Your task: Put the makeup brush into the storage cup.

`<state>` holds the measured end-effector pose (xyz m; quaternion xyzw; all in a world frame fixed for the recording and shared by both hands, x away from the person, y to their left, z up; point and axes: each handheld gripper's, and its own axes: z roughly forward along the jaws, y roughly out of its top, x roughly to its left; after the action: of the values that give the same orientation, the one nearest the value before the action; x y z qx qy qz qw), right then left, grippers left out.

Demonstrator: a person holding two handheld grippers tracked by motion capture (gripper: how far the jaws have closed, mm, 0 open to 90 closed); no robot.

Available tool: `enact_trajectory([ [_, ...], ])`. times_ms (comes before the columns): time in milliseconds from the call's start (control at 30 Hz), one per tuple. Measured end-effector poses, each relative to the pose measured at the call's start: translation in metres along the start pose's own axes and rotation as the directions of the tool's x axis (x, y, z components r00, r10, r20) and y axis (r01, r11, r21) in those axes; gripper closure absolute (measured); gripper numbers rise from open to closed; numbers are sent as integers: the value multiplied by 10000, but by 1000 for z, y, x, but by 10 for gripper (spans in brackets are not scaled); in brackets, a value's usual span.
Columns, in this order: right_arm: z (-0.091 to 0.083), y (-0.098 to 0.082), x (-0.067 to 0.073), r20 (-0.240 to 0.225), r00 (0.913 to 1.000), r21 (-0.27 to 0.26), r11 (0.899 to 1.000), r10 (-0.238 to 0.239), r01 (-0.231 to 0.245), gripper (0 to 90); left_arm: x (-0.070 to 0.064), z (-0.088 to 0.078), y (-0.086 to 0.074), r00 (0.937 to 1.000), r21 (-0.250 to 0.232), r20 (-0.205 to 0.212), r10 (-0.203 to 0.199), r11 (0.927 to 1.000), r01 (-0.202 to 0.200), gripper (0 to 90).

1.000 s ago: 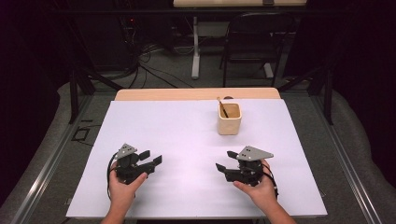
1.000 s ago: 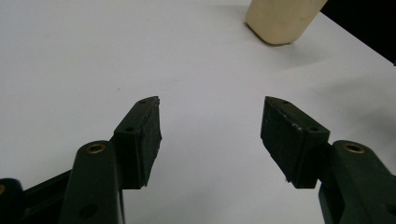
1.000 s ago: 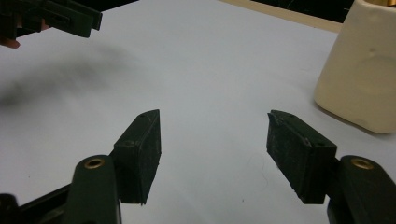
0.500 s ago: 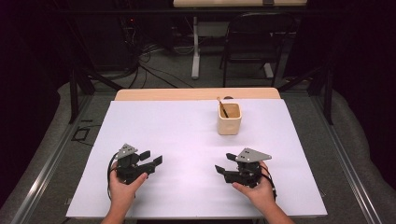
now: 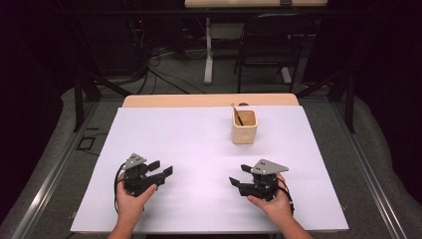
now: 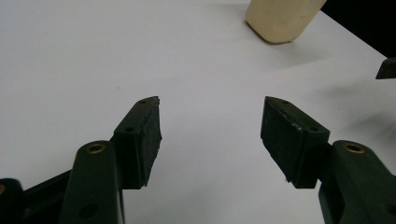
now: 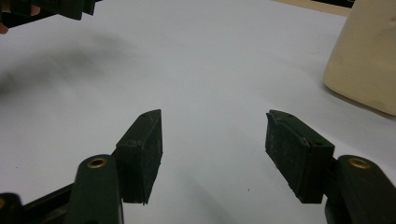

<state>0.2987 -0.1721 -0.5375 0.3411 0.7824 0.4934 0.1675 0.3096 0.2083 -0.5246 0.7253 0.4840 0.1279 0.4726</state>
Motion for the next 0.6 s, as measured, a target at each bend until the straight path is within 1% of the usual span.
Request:
enact_trajectory([
  [233,3,-2,2,-84,9999,98,9999,-82,83,367,0,0,0,10000,10,-6,10,10000,-10,382],
  [267,3,-2,2,-70,9999,49,9999,-93,94,367,0,0,0,10000,40,4,34,10000,-34,382],
  [300,4,-2,3,-109,9999,107,9999,-110,112,367,0,0,0,10000,82,28,49,10000,-49,382],
  [400,3,-1,4,-120,9996,150,9996,-247,248,367,-1,1,0,10000,60,34,44,10000,-45,382],
  [600,3,-2,3,-113,9998,105,9998,-159,160,367,-1,1,-1,10000,48,3,55,10000,-55,382],
])
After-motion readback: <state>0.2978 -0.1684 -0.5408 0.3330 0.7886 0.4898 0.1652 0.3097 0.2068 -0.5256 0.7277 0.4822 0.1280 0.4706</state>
